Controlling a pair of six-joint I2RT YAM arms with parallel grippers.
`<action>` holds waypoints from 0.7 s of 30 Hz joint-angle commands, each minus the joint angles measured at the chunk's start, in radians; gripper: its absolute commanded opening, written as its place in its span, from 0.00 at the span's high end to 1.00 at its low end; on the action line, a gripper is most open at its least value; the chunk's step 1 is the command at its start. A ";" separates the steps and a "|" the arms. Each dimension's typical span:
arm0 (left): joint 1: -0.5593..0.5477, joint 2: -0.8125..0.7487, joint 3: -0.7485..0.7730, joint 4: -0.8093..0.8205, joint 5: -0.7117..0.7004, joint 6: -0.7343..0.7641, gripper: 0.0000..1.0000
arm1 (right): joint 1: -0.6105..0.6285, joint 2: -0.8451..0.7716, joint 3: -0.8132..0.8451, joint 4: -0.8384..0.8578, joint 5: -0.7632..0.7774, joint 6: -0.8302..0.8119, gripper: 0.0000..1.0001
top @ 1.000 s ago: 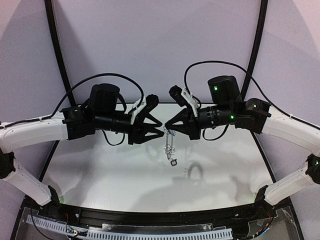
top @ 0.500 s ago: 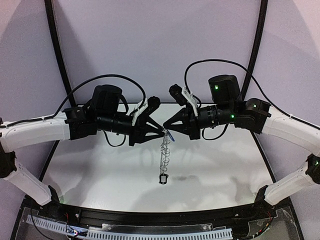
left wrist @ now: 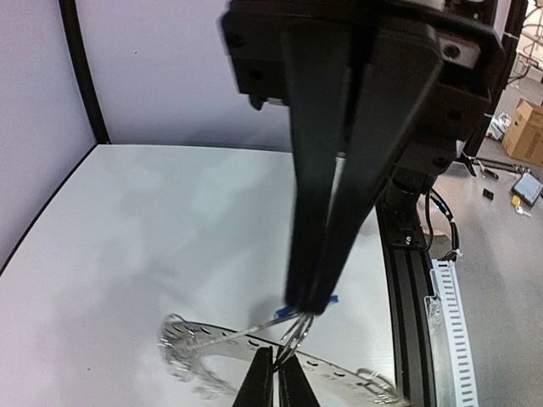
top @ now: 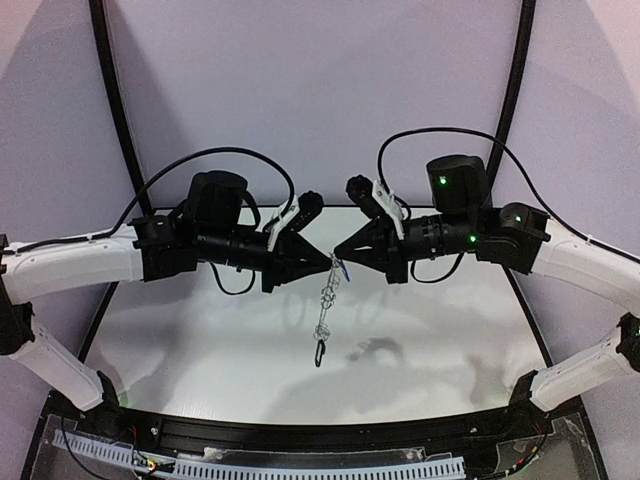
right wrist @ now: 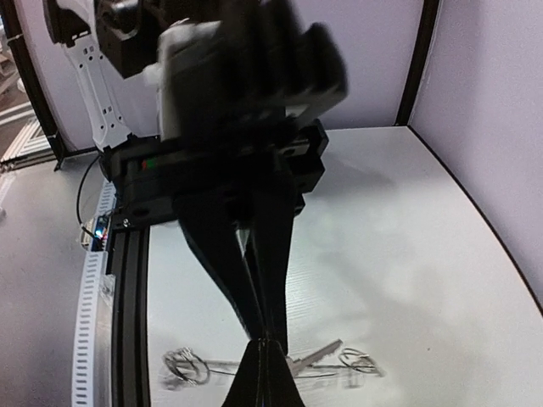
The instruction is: Put the keys on the keyring
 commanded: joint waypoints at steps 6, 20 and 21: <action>0.004 -0.115 -0.072 0.153 -0.090 -0.258 0.99 | 0.004 -0.127 -0.183 0.091 0.011 -0.268 1.00; 0.004 -0.122 -0.080 0.091 0.040 -0.226 0.70 | 0.004 -0.111 -0.189 0.213 -0.005 -0.270 1.00; 0.004 -0.127 -0.089 0.070 0.043 -0.173 0.58 | 0.004 -0.113 -0.179 0.202 -0.014 -0.265 1.00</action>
